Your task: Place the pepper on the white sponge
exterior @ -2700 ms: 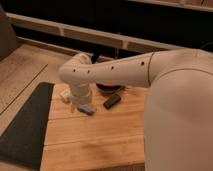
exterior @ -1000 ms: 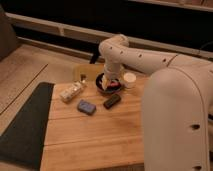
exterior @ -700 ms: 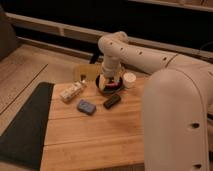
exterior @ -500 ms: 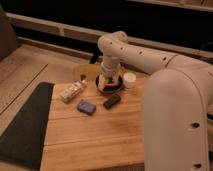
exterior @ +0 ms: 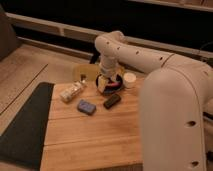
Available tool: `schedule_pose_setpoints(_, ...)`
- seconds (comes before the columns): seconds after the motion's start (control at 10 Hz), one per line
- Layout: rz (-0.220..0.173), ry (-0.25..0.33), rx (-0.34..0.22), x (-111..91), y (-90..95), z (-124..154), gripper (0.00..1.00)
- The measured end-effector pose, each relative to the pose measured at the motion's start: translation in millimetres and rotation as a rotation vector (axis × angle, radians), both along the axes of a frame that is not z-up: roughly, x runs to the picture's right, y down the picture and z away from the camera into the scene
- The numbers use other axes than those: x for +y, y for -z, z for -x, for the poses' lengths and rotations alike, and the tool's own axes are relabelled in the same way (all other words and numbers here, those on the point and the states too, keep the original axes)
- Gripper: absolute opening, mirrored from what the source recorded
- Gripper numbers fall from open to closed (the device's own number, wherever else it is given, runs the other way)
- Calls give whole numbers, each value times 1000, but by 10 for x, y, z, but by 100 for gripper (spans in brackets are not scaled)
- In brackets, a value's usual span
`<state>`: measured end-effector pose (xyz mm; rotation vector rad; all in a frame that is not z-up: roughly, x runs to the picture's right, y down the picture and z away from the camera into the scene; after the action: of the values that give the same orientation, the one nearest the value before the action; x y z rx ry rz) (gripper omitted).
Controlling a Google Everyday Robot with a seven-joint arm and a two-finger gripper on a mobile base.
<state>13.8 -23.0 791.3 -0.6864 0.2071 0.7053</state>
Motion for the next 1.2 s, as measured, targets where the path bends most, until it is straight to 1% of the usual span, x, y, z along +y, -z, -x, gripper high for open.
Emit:
schedule_pose_setpoints(0.1,-4,4,-9,-10,-16,-7,65)
schedule_pose_setpoints(0.3,-21,33,-47,-57,-108,-80,65)
schedule_pose_setpoints(0.8,-79,225,-272,-261,-633,-524,65)
schedule_pose_setpoints(1.0,-88,263,-311,-283,-723,-614,65)
schedule_pose_setpoints(1.1,-92,279,-312,-292,-747,-652,65)
schedule_pose_setpoints(1.2,-98,314,-299,-318,-786,-729,65)
